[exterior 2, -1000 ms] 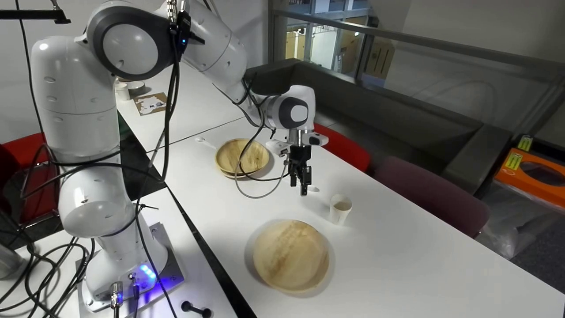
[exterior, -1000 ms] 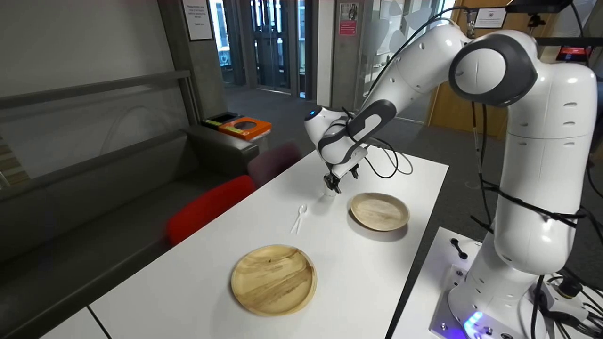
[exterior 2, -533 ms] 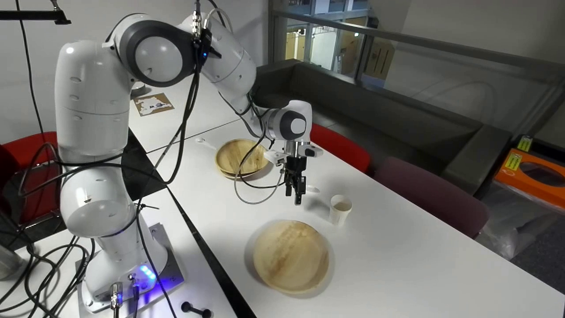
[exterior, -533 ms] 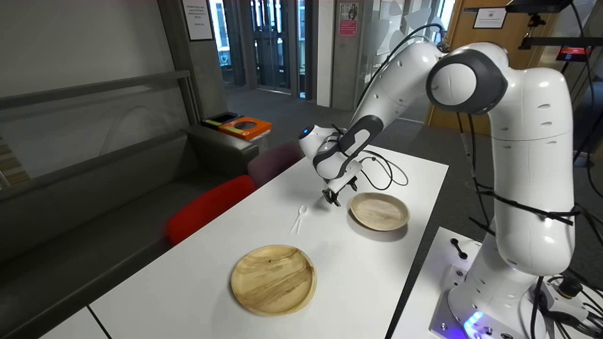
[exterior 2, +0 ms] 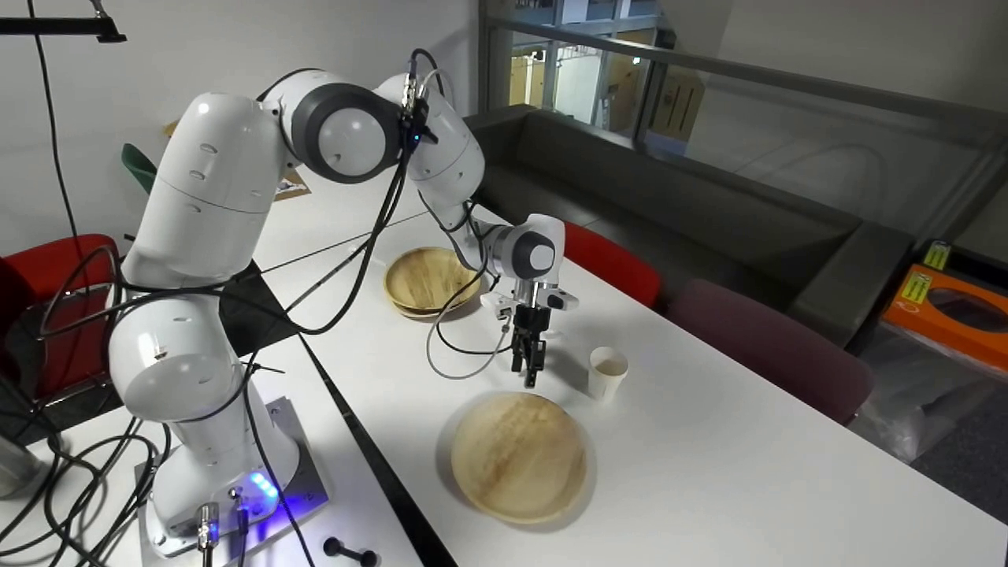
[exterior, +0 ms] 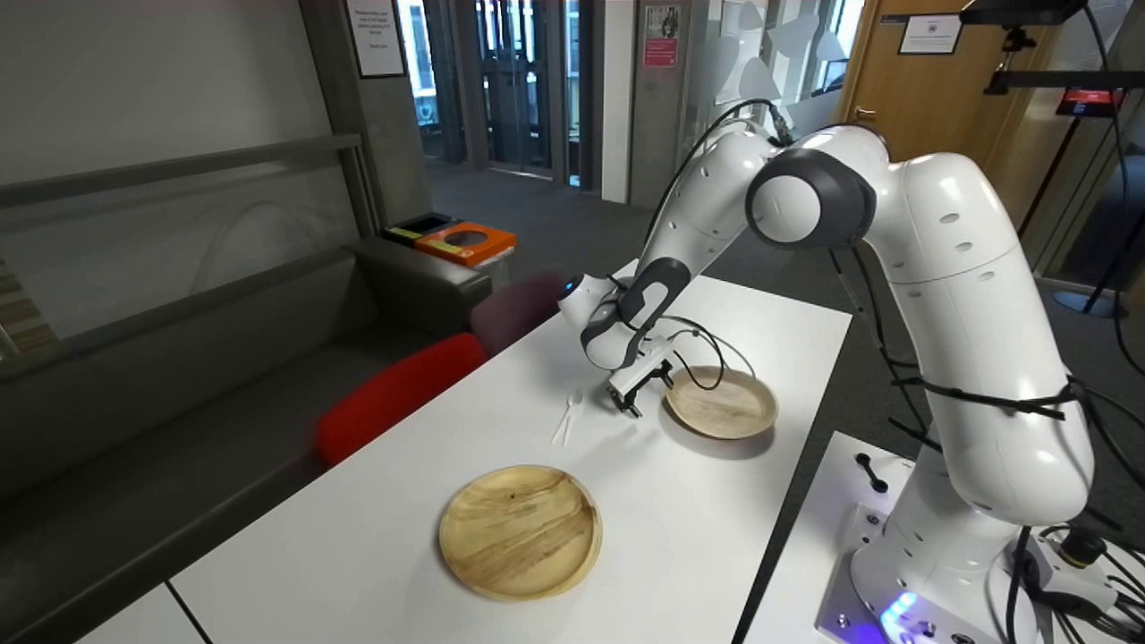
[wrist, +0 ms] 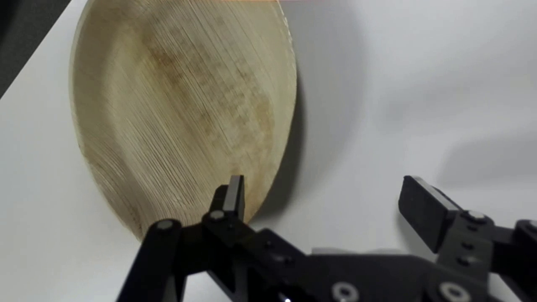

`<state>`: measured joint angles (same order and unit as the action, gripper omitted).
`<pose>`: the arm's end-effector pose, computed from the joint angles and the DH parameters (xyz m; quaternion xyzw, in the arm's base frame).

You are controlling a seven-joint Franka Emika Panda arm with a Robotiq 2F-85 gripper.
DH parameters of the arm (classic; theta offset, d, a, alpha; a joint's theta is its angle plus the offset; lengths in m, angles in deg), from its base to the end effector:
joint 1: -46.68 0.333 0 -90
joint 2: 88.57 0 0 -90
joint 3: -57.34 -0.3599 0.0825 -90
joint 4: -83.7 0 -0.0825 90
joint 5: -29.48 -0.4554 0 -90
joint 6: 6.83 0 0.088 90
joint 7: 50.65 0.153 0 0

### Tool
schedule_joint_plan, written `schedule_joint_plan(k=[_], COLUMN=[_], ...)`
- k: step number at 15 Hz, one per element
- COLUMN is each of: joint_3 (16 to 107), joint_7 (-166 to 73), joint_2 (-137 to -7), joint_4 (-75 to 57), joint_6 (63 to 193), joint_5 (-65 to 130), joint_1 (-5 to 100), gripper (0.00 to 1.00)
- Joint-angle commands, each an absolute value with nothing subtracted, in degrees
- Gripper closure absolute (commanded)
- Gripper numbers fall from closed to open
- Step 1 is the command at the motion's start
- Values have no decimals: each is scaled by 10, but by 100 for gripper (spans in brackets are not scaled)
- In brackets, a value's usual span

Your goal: Put the right plate on the left stacked plates

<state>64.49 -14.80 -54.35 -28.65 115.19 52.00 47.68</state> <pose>0.6065 -0.1019 0.0824 0.9384 -0.2113 -0.1575 0.2236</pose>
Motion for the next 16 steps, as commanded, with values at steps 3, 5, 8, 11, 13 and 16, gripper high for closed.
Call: schedule_joint_plan(k=[3,5,8,11,13,16], joint_3=[674,680,689,695,698,700], joint_7=[-147,-147,-139,-147,-147,-149], joint_2=[-540,-536,-529,-519,-516,-514], joint_4=[-272,-270,-271,-269,-268,-270], joint_6=[1162,1159,1163,1160,1159,1159], joint_5=[495,497,499,500,500,499], joint_1=[483,483,484,482,482,482], gripper=[0,0,0,26,41,64])
